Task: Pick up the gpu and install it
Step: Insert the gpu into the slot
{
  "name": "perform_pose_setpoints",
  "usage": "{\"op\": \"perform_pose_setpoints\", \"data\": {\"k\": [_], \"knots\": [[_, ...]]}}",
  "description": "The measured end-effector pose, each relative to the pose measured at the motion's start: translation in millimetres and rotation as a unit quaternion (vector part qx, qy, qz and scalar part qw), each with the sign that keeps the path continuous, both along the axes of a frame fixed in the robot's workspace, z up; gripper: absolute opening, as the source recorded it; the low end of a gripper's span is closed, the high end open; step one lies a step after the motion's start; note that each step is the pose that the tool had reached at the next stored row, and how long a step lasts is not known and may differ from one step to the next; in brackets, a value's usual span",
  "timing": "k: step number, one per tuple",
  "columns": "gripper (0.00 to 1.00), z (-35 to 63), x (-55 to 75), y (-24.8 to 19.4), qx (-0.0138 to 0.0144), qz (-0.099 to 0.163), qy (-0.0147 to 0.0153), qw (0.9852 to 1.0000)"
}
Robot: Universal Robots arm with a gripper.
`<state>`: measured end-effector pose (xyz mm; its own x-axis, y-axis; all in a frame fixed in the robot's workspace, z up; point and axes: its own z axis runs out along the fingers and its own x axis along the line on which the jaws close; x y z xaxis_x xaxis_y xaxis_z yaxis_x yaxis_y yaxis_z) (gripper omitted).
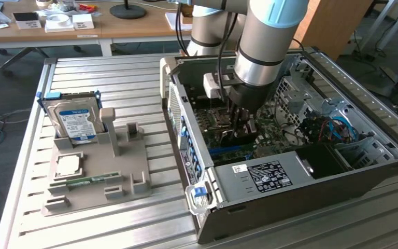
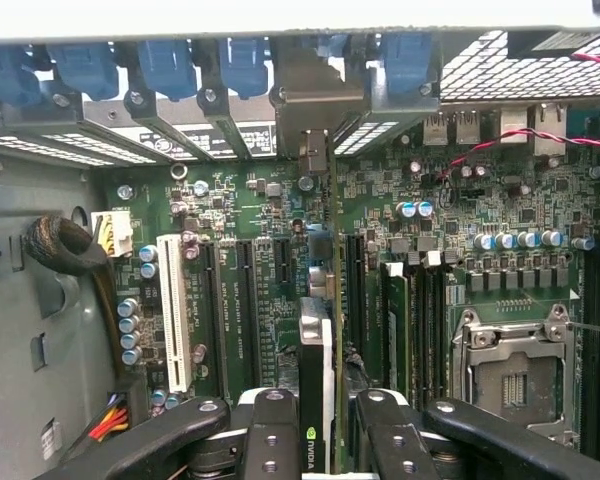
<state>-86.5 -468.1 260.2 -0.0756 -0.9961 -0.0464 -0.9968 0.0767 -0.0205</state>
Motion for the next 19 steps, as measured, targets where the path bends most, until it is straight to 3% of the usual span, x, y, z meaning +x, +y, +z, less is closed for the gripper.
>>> {"op": "perform_pose_setpoints", "data": {"k": [19], "knots": [[0.27,-1.9,1.5,0.0,-0.0001,-0.006,0.0012,1.0]]}}
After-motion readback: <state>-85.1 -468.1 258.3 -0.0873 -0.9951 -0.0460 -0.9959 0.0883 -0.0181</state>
